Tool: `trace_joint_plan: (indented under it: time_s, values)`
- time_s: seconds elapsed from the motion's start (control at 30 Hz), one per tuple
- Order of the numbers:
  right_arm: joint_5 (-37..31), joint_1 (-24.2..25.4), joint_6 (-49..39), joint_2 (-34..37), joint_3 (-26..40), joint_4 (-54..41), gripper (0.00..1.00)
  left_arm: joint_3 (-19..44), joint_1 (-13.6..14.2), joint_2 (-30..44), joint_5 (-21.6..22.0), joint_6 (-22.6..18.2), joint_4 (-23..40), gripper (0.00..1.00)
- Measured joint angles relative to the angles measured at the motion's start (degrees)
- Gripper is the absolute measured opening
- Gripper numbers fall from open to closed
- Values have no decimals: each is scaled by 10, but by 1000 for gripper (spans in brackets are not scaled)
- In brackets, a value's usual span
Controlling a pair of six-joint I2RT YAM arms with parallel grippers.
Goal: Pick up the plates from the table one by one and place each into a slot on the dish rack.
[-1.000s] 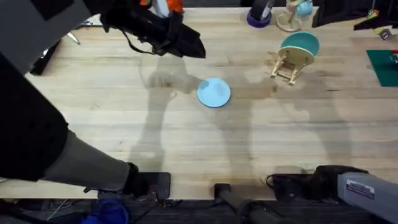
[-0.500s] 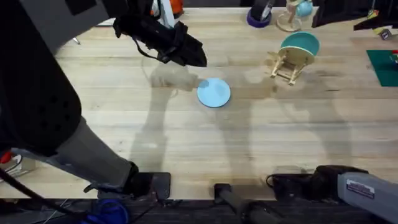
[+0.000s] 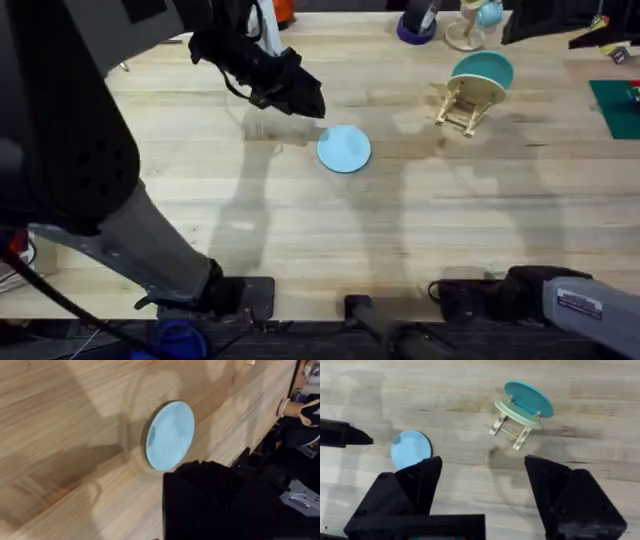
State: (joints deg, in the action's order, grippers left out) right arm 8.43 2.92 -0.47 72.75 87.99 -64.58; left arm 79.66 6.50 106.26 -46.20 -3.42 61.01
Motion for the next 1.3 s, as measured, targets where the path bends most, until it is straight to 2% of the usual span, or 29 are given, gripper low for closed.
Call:
trace_joint_plan:
  time_s: [0.23,0.4,1.3]
  values:
    - [0,0,0,0,0,0,993,0,0,33,7,0,14,41]
    - [0,0,0,0,0,0,994,0,0,63,-4,-5,16,42]
    - [0,0,0,0,0,0,995,0,7,144,-6,-21,20,42]
